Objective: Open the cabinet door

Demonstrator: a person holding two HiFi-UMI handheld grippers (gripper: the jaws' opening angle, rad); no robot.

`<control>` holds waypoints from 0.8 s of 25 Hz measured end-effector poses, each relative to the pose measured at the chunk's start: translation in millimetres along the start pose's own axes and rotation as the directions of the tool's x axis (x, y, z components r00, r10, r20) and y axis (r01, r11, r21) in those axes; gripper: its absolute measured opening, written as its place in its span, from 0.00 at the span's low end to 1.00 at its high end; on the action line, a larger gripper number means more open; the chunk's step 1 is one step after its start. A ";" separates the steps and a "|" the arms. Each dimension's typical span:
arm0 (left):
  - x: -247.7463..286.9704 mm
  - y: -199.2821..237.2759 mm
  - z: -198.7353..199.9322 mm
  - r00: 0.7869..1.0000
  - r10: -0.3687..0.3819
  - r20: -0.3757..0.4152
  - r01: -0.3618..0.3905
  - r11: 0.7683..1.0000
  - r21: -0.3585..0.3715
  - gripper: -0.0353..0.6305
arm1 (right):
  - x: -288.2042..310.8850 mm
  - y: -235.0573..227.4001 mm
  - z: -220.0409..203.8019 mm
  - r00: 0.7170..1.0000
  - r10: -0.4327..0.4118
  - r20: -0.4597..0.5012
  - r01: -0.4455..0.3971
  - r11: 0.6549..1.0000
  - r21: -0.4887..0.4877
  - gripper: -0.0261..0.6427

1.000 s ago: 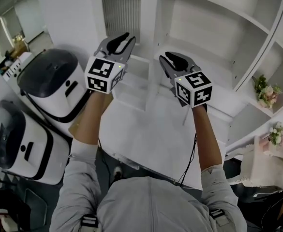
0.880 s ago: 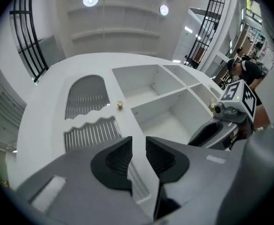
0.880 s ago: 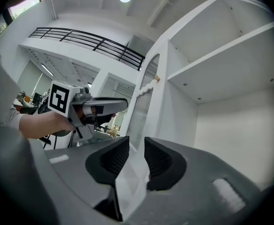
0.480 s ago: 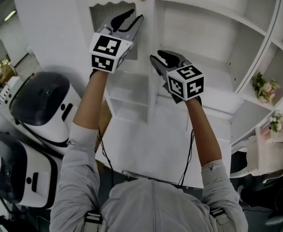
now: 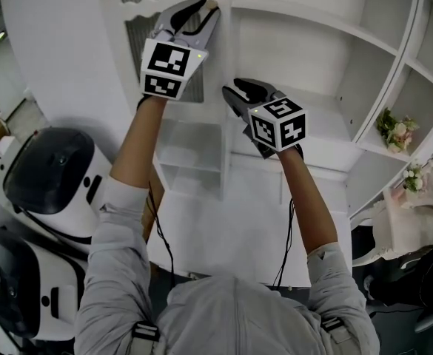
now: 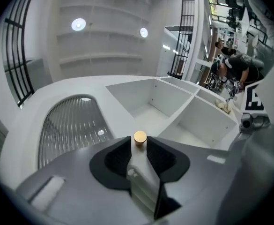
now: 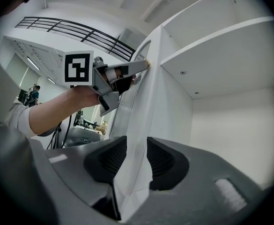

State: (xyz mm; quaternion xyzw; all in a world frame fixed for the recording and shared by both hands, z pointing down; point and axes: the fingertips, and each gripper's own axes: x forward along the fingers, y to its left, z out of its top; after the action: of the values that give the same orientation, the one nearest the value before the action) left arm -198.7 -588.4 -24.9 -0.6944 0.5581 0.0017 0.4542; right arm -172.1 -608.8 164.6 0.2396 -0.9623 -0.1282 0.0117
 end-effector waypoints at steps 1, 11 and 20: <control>2.0 -0.5 -0.3 1.000 0.000 -0.003 0.001 1.000 0.031 0.23 | 1.0 -0.5 0.4 1.000 -0.003 0.000 0.003 1.000 0.005 0.25; 5.3 -4.4 -0.3 1.000 -0.016 0.016 0.016 0.999 0.035 0.19 | 4.8 3.0 0.4 1.000 -0.008 -0.008 0.008 0.999 0.037 0.25; -9.2 -1.1 10.6 0.994 -0.044 0.097 0.048 0.998 -0.043 0.19 | 7.4 9.0 4.0 1.000 -0.011 -0.007 0.012 0.999 0.052 0.25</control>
State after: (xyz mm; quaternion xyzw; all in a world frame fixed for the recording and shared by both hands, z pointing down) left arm -196.0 -574.6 -25.8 -0.7164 0.5193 0.0373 0.4644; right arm -183.1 -603.6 162.7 0.2458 -0.9639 -0.1021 0.0079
